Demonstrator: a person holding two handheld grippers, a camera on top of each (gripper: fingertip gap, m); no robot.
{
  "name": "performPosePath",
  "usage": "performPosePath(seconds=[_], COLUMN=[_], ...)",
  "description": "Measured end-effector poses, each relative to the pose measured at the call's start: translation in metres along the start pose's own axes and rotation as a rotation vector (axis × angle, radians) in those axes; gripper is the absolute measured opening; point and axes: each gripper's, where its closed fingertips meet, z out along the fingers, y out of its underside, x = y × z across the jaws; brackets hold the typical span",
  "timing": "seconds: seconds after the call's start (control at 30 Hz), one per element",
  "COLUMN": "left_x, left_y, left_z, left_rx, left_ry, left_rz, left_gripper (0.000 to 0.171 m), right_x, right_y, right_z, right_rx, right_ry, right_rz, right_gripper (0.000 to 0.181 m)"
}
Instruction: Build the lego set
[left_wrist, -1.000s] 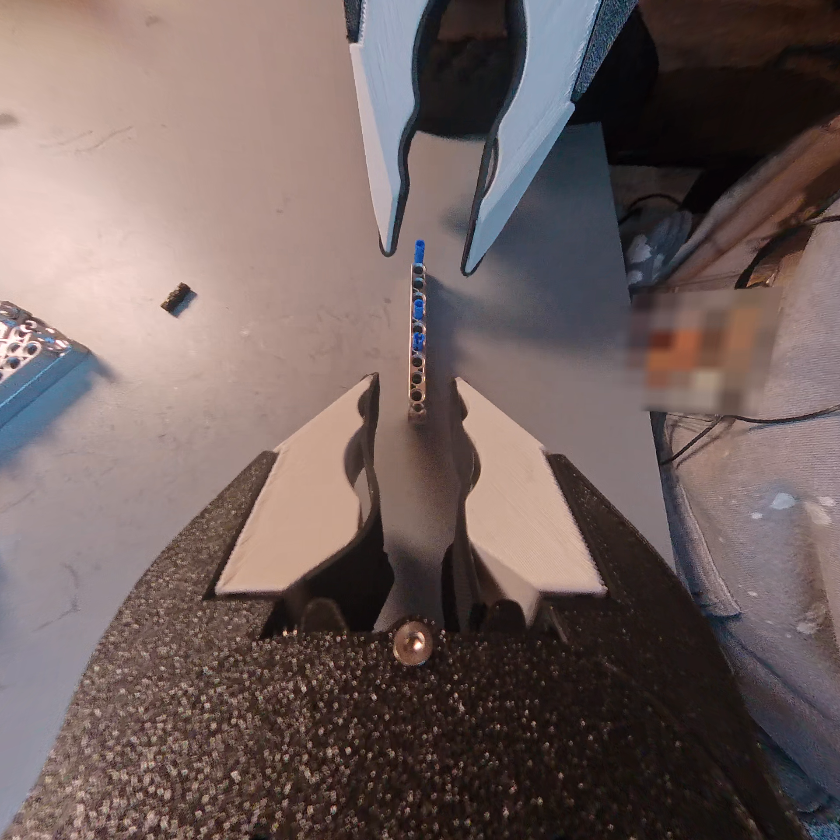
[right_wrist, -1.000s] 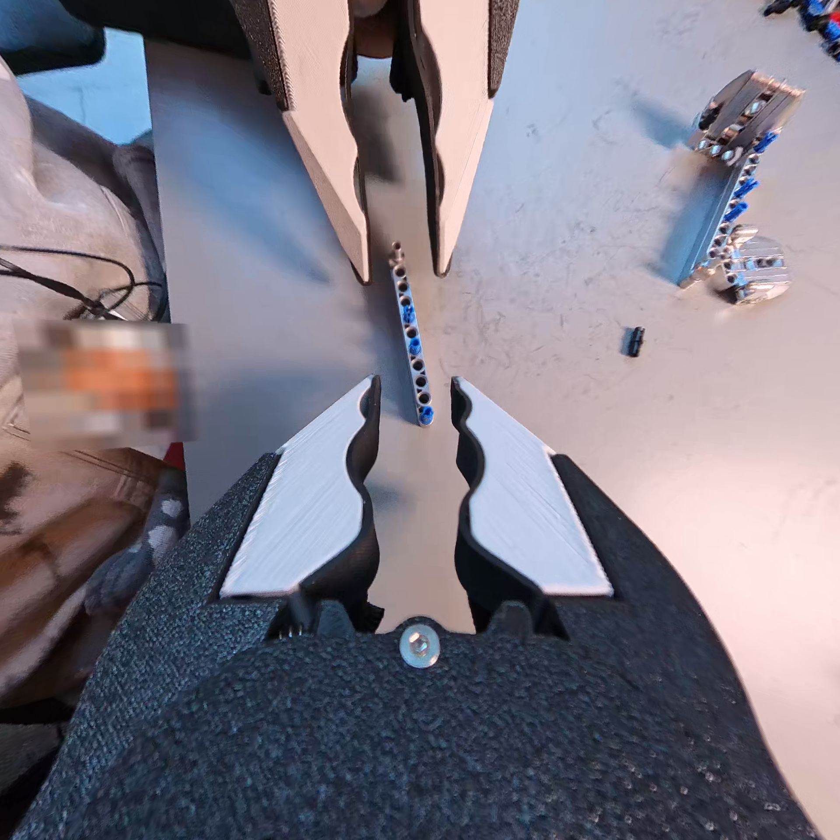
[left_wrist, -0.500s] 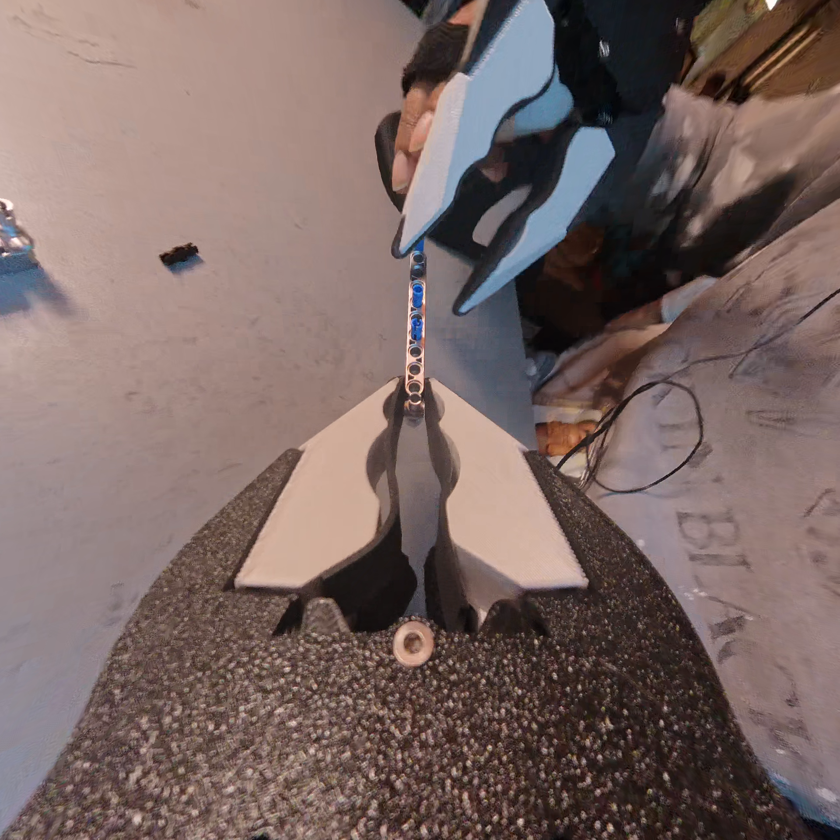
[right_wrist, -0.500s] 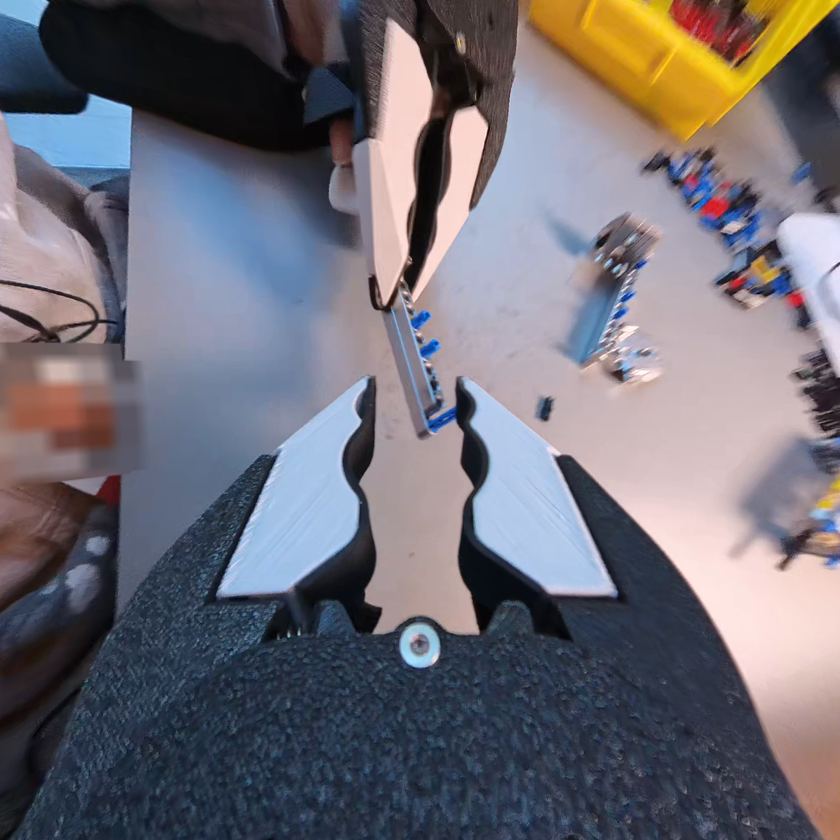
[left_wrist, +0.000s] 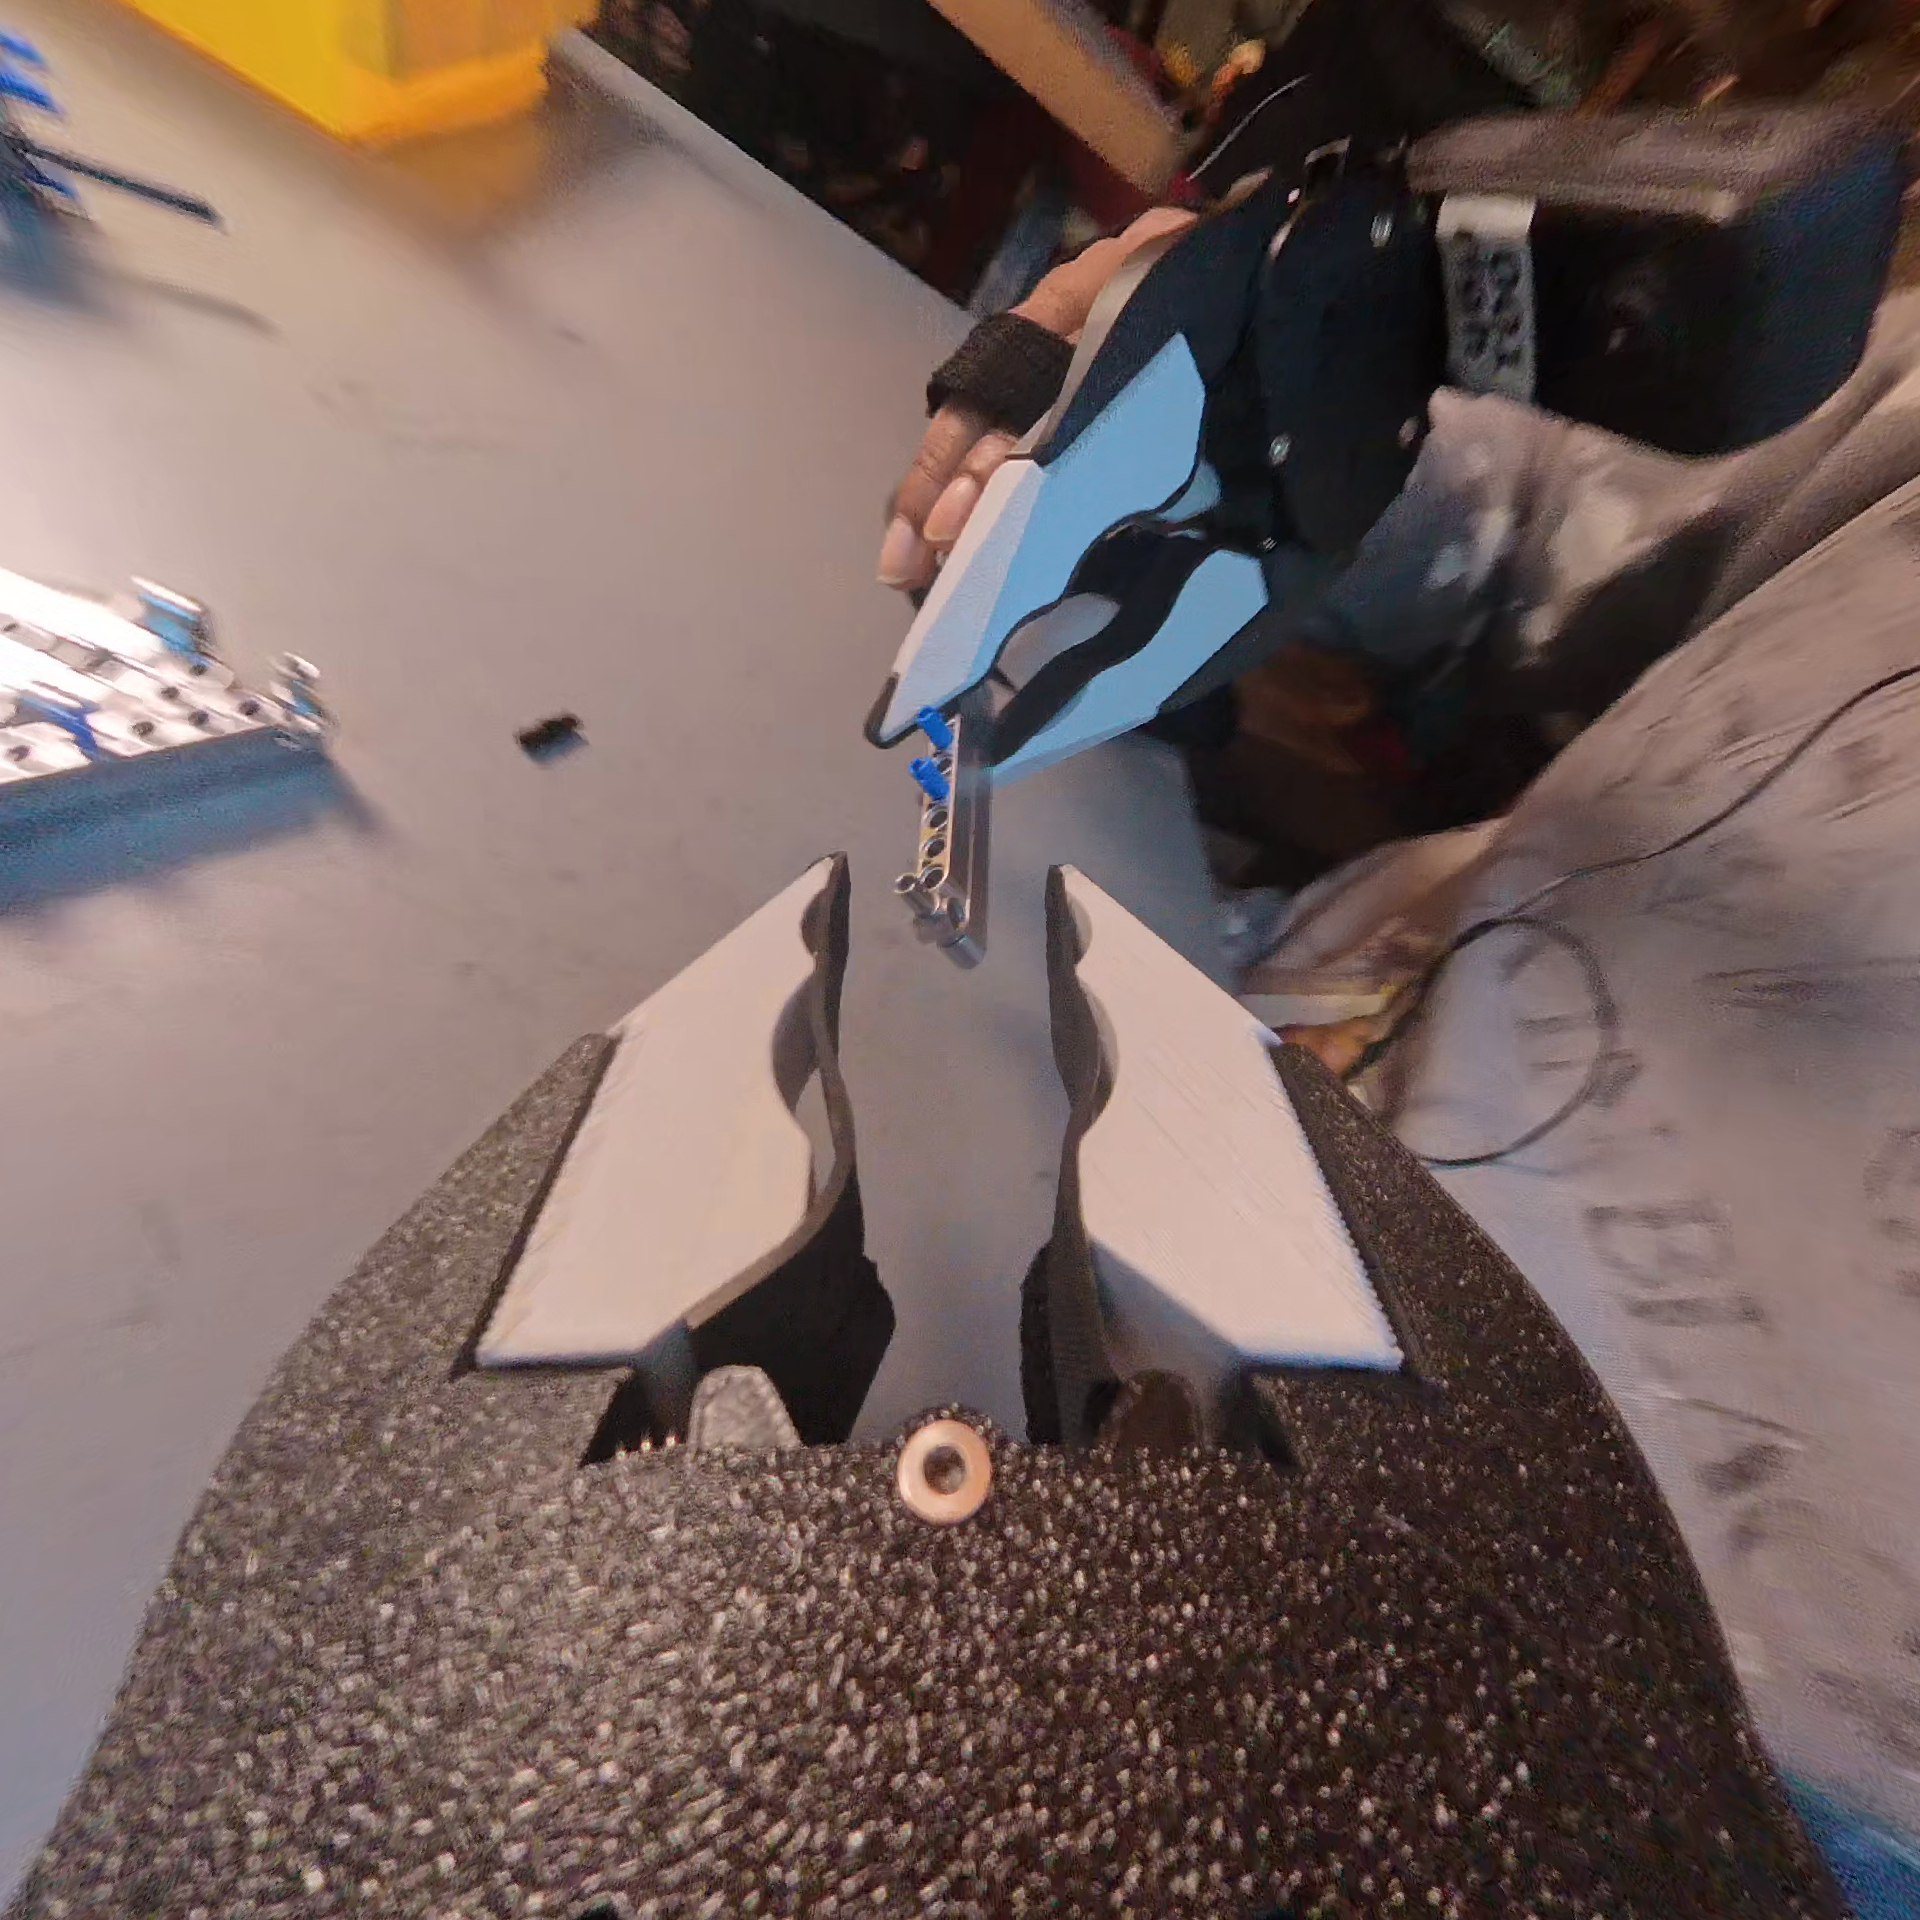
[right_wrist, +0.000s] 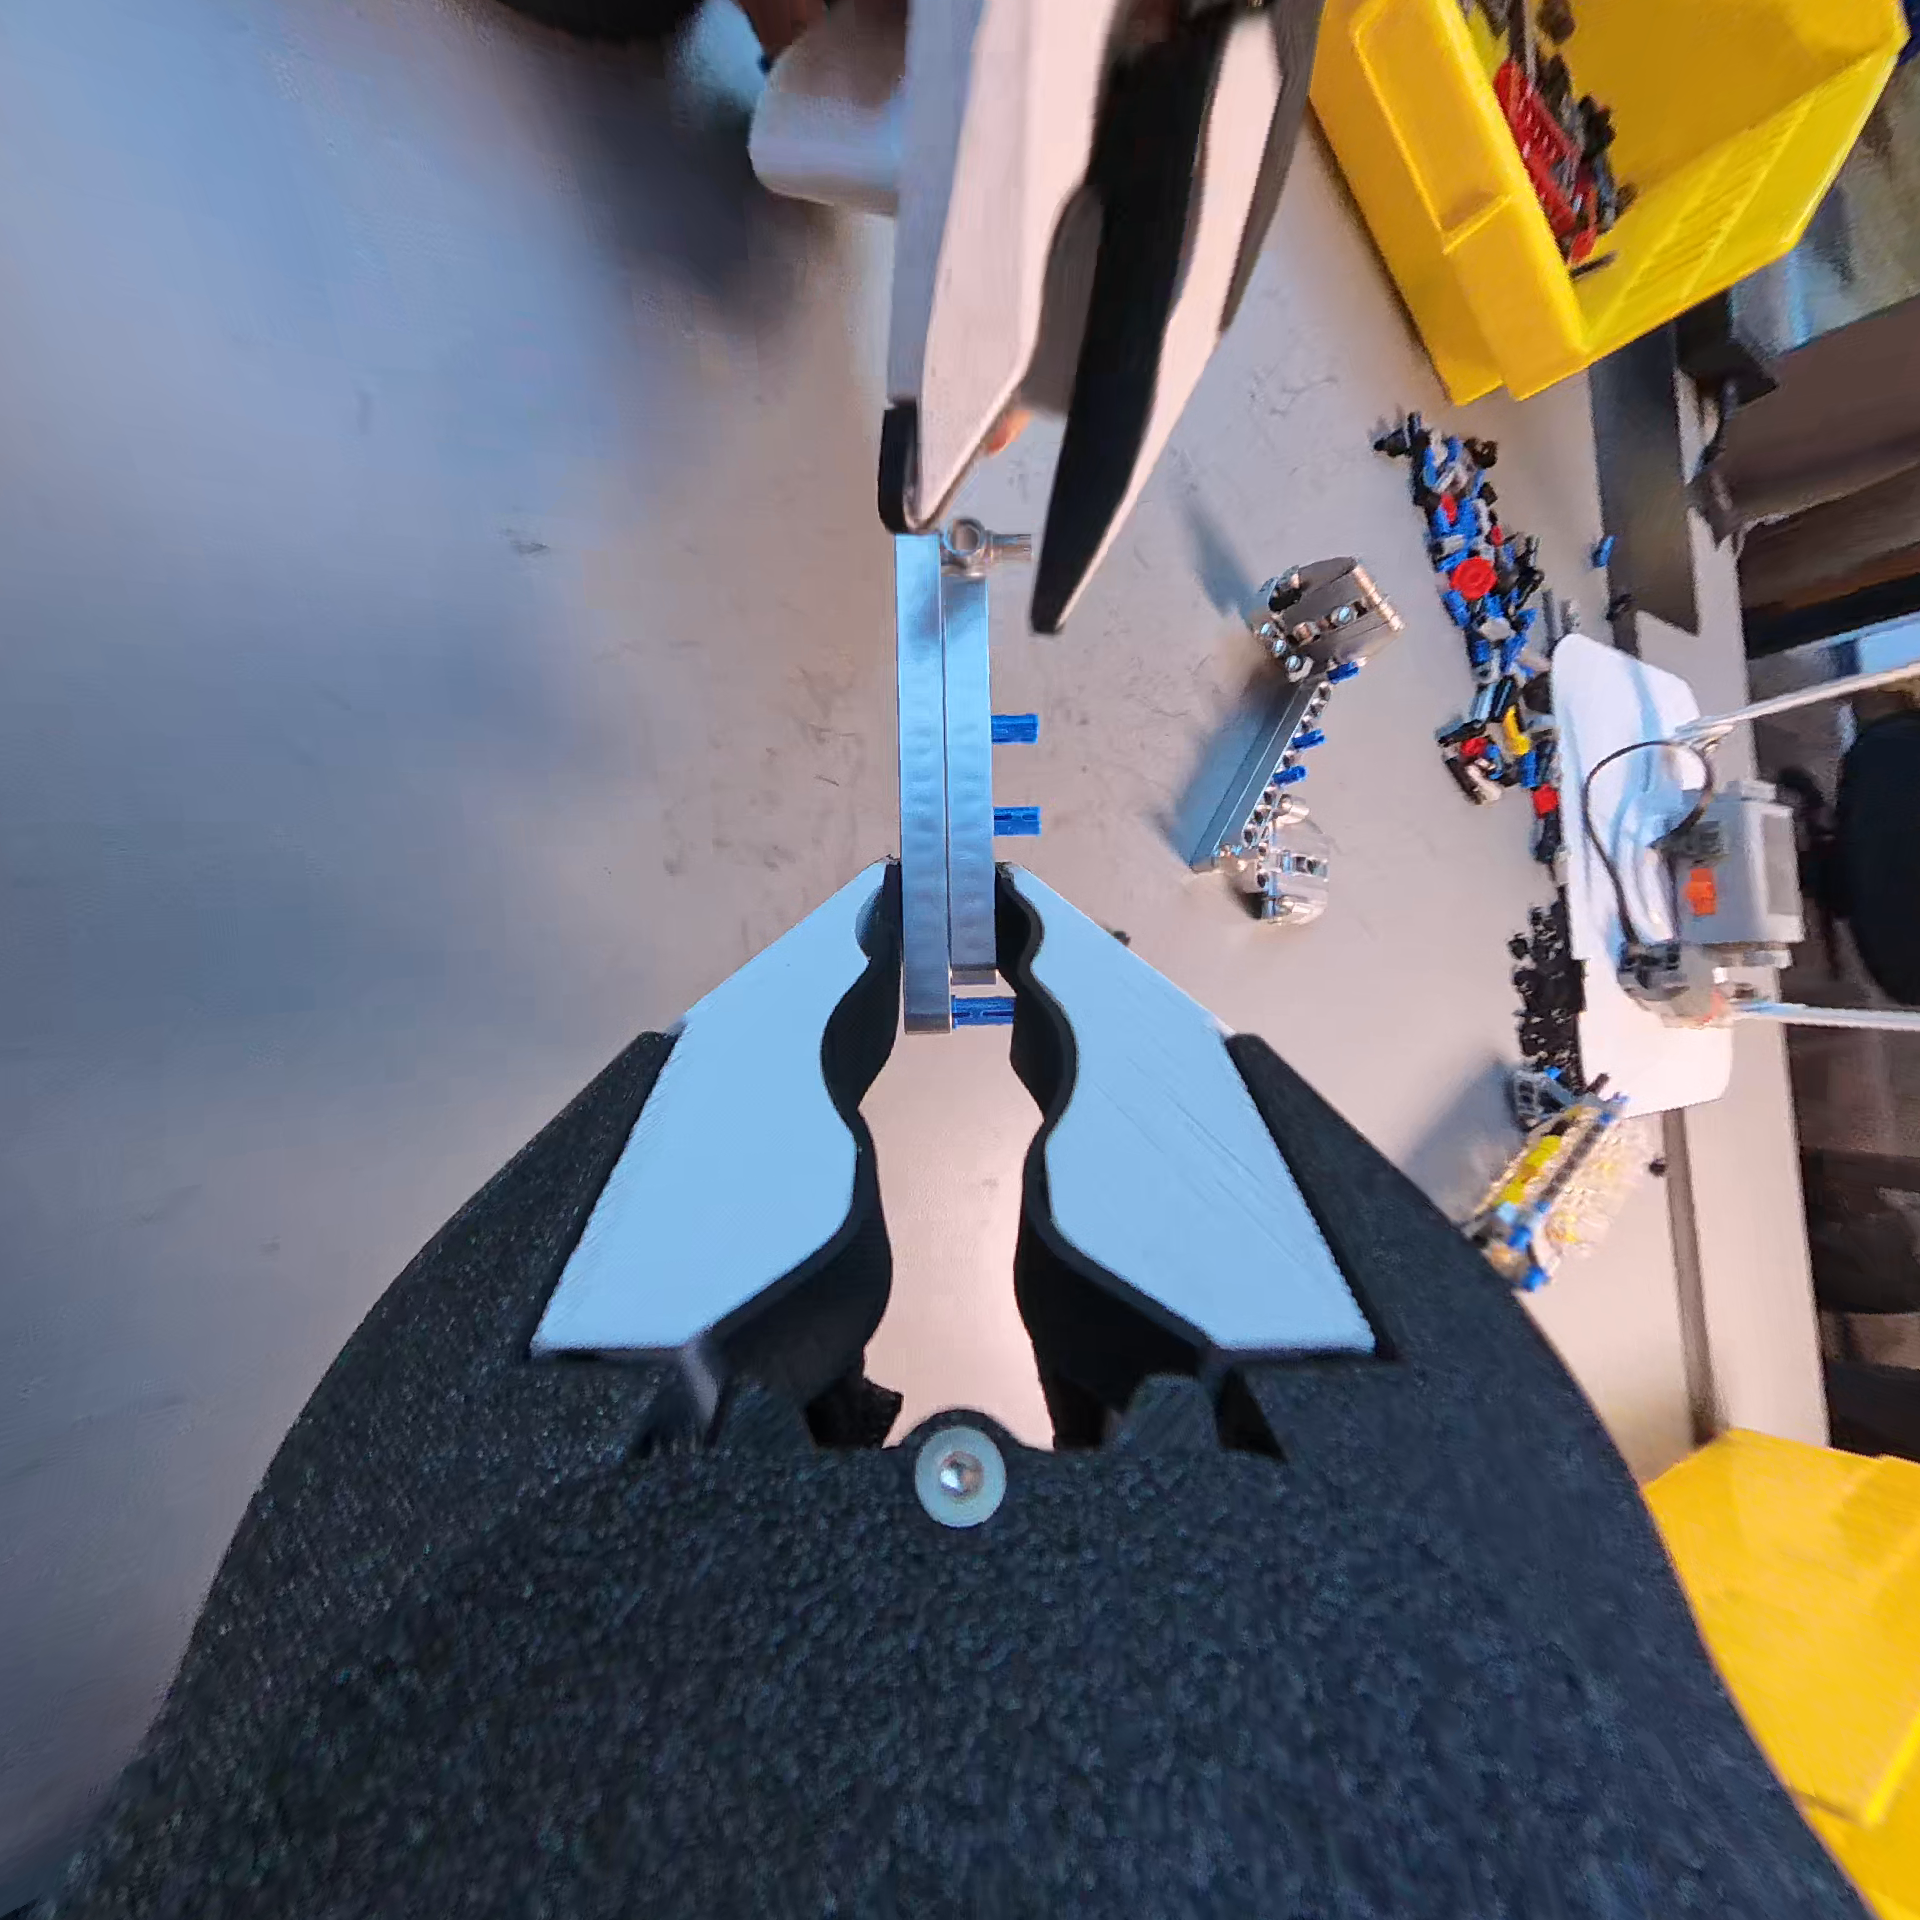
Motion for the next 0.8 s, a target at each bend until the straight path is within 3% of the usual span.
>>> performPosePath(seconds=[0.13, 0.33, 0.8], left_x=[-0.007, -0.020, -0.026], left_y=[0.003, 0.014, 0.020], left_z=[0.002, 0.013, 0.009], left_rx=[-0.094, -0.255, -0.243], left_ry=[-0.254, -0.468, -0.459], left_rz=[0.372, 0.676, 0.608], left_gripper=[0.038, 0.015, 0.014], right_x=[0.000, 0.000, 0.004], right_y=[0.002, 0.001, -0.008], right_z=[0.003, 0.015, 0.017], right_rx=[-0.008, -0.019, 0.135], right_ry=[-0.027, -0.053, -0.064], right_rz=[0.051, 0.082, 0.130], right_gripper=[0.014, 0.014, 0.017])
